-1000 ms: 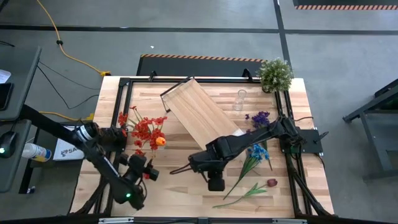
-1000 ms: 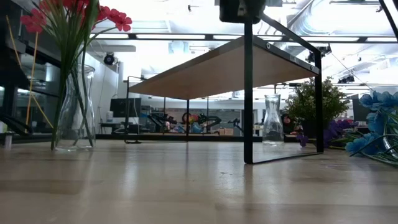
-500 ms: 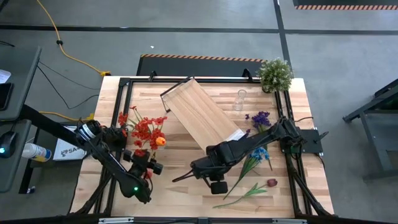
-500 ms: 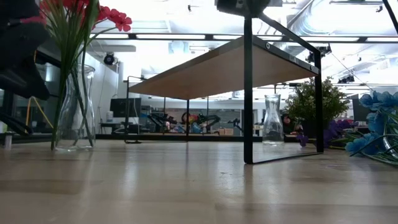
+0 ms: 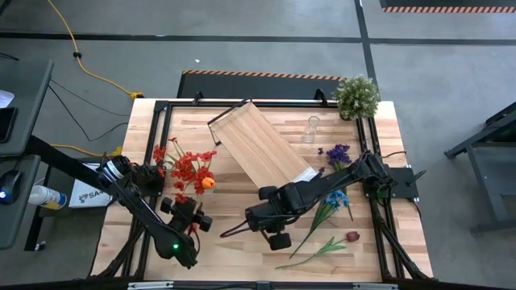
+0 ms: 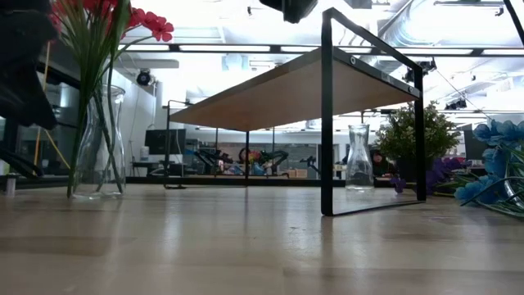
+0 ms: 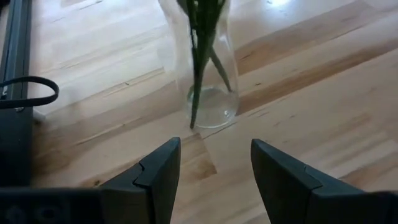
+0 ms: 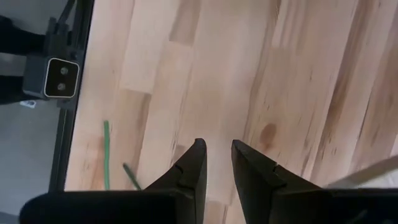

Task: Pick and place flowers into a vace then onto a shelf
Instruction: Put the red flowers into the bottom transparent vase

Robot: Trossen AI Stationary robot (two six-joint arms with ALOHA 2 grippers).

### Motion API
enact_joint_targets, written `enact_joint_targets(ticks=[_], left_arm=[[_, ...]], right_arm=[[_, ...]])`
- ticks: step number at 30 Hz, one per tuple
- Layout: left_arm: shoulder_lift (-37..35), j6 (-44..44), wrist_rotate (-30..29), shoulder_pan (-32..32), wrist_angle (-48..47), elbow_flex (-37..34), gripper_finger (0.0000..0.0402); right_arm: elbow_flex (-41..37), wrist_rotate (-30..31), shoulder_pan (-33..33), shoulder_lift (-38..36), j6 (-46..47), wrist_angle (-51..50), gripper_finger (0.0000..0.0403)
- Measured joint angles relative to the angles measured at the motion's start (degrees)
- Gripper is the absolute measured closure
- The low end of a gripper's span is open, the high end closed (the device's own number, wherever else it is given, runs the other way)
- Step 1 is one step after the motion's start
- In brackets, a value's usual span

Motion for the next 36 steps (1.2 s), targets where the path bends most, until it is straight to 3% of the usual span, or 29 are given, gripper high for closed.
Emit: enact_joint_targets(ticks=[17, 26, 36], left_arm=[[0.0, 0.6, -3.78, 3.27, -0.77, 0.28, 0.0172], [0.0, 1.42, -1.17, 3.34, -1.58, 0.28, 0.0172], [0.0, 1.23, -2.34, 3.37, -3.59, 0.09, 0.0172]], right_arm=[[0.0, -0.02, 0.04, 0.0, -6.8, 0.28, 0.0336], [0.0, -0.57, 0.04, 0.0, -7.21, -0.58, 0.0336], [0.0, -0.59, 0.04, 0.0, -8.0, -0.15, 0.0336]])
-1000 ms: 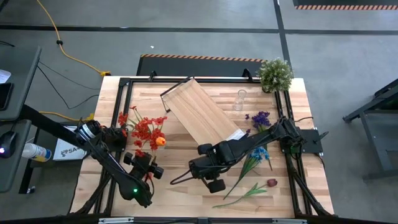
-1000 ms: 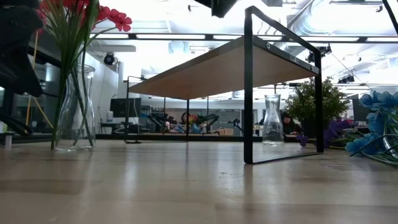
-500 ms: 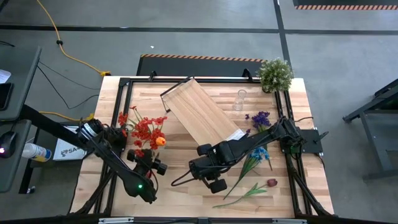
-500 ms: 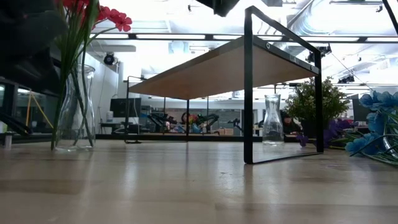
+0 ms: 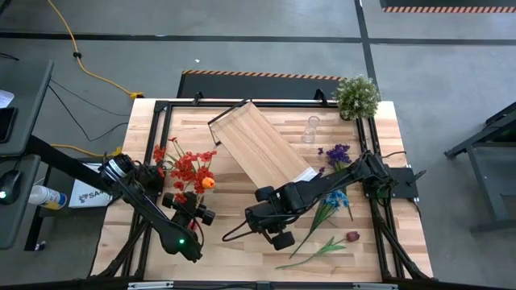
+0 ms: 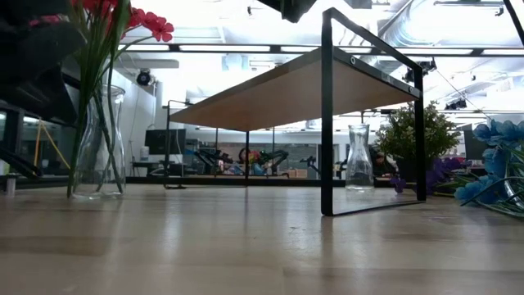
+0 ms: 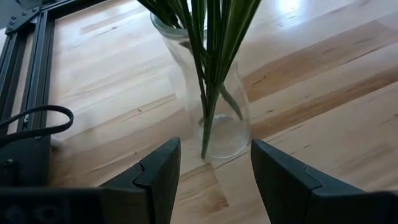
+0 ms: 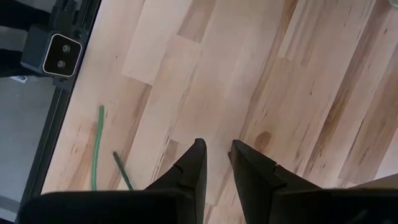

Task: Pick and place flowers into a vace then onto a shelf
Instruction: Put the red flowers into the bottom transparent vase

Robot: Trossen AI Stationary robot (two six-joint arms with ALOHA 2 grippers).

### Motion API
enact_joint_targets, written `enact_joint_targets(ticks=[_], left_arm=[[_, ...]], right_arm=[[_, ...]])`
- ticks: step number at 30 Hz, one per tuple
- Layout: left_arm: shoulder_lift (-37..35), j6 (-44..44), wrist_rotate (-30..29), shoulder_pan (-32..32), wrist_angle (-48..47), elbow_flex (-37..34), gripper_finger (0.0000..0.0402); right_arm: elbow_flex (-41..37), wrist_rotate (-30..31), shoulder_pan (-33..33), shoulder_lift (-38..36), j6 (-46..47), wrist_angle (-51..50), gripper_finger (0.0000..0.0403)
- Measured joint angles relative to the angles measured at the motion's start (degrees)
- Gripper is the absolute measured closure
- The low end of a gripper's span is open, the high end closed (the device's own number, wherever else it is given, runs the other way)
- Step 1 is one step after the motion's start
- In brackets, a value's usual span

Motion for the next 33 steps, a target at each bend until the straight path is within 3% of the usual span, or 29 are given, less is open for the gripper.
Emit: enact_joint_targets(ticks=[33], left_arm=[[0.02, -0.44, -3.91, 0.03, 0.15, -1.95, 0.0172]], right_arm=[[-0.02, 0.02, -0.09, 0.0, 0.33, 1.44, 0.0336]])
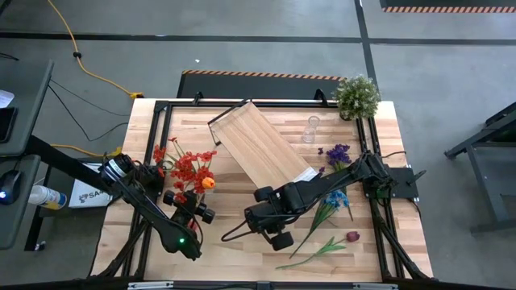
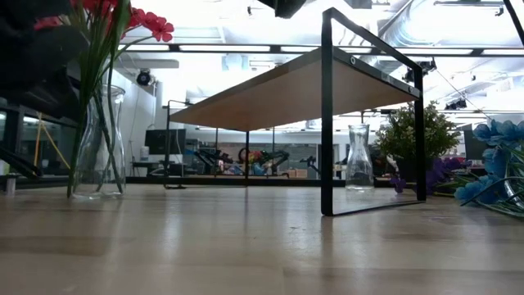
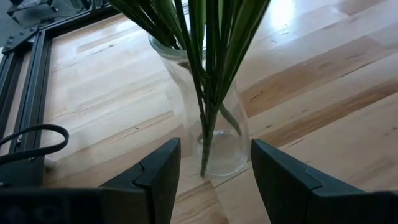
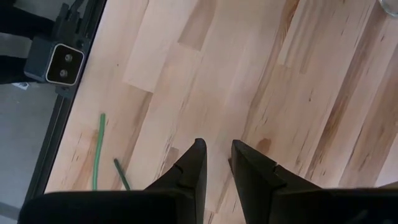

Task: Pick and place flowers into a vace then onto a shelf
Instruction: Put the red flowers into the bottom transparent vase

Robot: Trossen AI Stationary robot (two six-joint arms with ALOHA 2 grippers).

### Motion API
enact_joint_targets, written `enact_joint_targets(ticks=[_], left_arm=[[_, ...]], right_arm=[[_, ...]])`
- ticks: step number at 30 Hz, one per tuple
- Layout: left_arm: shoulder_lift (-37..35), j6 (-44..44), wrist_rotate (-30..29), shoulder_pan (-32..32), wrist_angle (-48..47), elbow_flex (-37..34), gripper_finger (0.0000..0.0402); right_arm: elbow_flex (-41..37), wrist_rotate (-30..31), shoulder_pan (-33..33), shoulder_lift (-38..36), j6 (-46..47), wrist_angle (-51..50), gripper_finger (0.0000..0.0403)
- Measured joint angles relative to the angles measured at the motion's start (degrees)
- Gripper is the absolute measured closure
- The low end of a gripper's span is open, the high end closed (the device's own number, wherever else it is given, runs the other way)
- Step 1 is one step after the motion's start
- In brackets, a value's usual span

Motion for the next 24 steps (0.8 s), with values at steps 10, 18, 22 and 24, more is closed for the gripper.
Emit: enact_joint_targets(ticks=[10, 18, 22, 24], left_arm=[[0.0, 0.45, -1.21, 0.01, -0.42, -0.05, 0.0172], [0.02, -0.74, -1.46, 0.75, 1.95, -2.49, 0.0172], [0.02, -0.06, -2.24, 1.96, 1.83, -2.58, 0.0172], [0.02, 0.68, -2.91, 2.73, 1.81, -2.58, 0.0172]], right_arm=[[-0.04, 0.0, 0.02, 0.0, 0.1, 0.74, 0.0336], [-0.04, -0.02, 0.09, 0.0, 1.57, 0.72, 0.0336], [-0.04, -0.03, 0.09, 0.0, 1.74, 0.56, 0.0336], [-0.04, -0.02, 0.09, 0.0, 1.75, 0.55, 0.0336]])
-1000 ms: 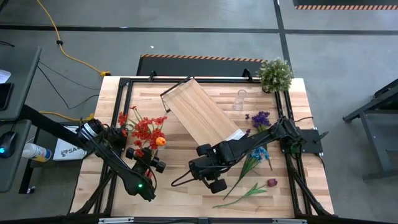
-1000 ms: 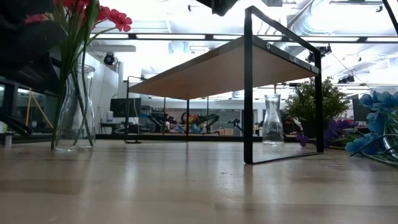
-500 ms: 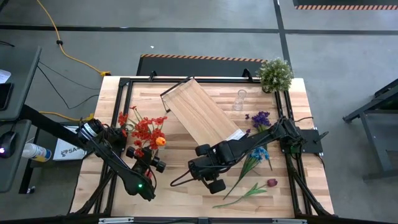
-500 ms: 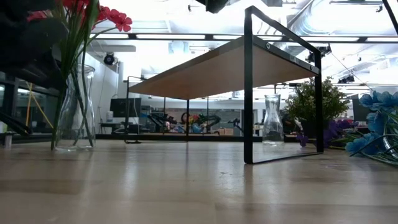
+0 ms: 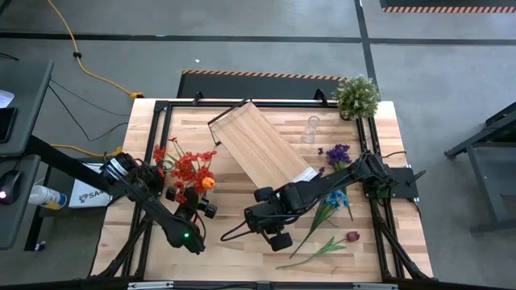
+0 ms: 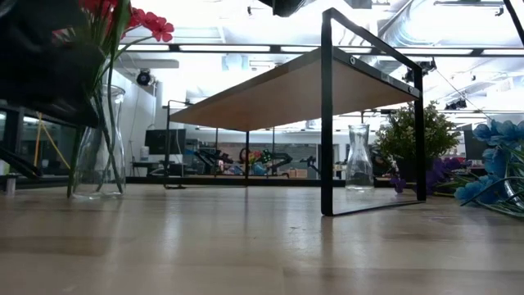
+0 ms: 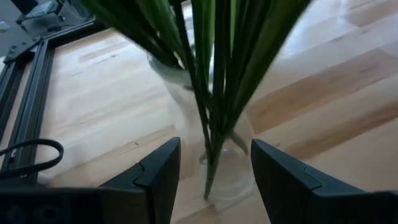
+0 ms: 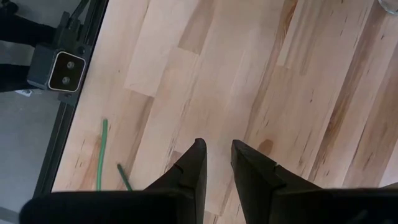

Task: Pick and place flowers into a vace then onto a shelf
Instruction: Put the red flowers into the bottom transparent vase

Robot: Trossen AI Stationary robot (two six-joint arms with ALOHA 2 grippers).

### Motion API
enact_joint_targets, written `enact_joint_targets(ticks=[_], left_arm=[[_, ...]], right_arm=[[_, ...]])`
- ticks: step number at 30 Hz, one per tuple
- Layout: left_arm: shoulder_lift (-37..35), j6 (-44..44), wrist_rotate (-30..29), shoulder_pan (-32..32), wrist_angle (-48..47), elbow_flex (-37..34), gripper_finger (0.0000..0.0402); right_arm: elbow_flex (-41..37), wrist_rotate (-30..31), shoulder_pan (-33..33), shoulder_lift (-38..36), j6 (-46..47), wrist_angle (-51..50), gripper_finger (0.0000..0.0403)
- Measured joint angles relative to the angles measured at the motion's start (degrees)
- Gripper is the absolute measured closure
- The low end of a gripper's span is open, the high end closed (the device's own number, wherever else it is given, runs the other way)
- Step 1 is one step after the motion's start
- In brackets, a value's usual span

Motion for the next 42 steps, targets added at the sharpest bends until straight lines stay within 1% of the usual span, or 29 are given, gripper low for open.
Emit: enact_joint_targets(ticks=[5, 12, 15, 25, 32, 37, 42], left_arm=[[0.0, 1.96, -0.14, 1.83, 0.09, 0.0, 0.0172], [0.0, 2.73, 0.2, 1.71, 0.24, 0.0, 0.0176], [0.0, 2.73, 0.21, 1.73, 0.3, 0.0, 0.0193], [0.0, 2.95, 0.42, 1.72, 1.64, -0.02, 0.0281], [0.0, 2.93, 1.67, 1.72, 1.68, -0.02, 0.0325], [-0.02, 2.93, 2.12, 1.72, 1.64, -0.01, 0.0345], [-0.02, 2.56, 2.39, 1.72, 1.64, -0.02, 0.0341]], right_arm=[[0.0, 0.0, 0.0, 0.0, 0.0, -0.01, 0.0336], [0.0, 0.0, 0.0, 0.0, 0.0, -0.01, 0.0336], [0.0, 0.0, 0.0, 0.0, -0.07, -0.01, 0.0336], [0.0, 0.0, 0.0, 0.0, -0.15, -0.01, 0.0336], [0.0, 0.0, 0.0, 0.0, -0.17, 0.0, 0.0336], [0.0, 0.02, 0.0, 0.0, -0.17, 0.02, 0.0336], [0.0, 0.02, 0.0, 0.0, -0.17, 0.02, 0.0336]])
